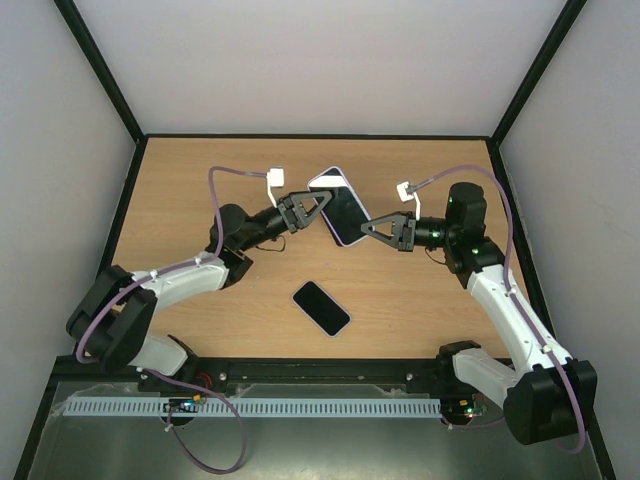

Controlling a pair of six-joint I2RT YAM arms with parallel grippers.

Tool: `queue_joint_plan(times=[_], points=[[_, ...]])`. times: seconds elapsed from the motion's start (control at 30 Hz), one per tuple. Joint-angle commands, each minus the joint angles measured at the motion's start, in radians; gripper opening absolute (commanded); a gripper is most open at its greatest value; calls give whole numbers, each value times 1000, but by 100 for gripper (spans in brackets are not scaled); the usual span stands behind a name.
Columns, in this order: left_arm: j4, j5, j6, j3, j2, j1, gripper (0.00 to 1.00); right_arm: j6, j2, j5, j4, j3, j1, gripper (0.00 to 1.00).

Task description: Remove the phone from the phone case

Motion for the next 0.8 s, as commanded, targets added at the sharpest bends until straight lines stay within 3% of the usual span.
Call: queue_joint_plan(times=[0.0, 0.37, 0.5, 0.57, 0.6, 0.7, 0.77], points=[[95, 45, 11, 34, 14, 0, 38, -28, -19, -39, 31, -5, 1, 2], [186, 118, -37, 35, 54, 1, 22, -40, -1, -31, 34, -9, 1, 2], [133, 176, -27, 19, 5, 24, 15, -108, -2, -29, -20, -4, 0, 3], [45, 214, 17, 20, -44, 41, 13, -181, 0, -31, -84, 12, 0, 12], [-22, 228, 53, 26, -73, 52, 11, -230, 4, -34, -126, 26, 0, 22], [-317, 242, 228, 69, -164, 66, 10, -364, 28, -51, -255, 87, 0, 45], [-546, 237, 344, 111, -219, 71, 10, -451, 47, -50, -338, 133, 1, 52]])
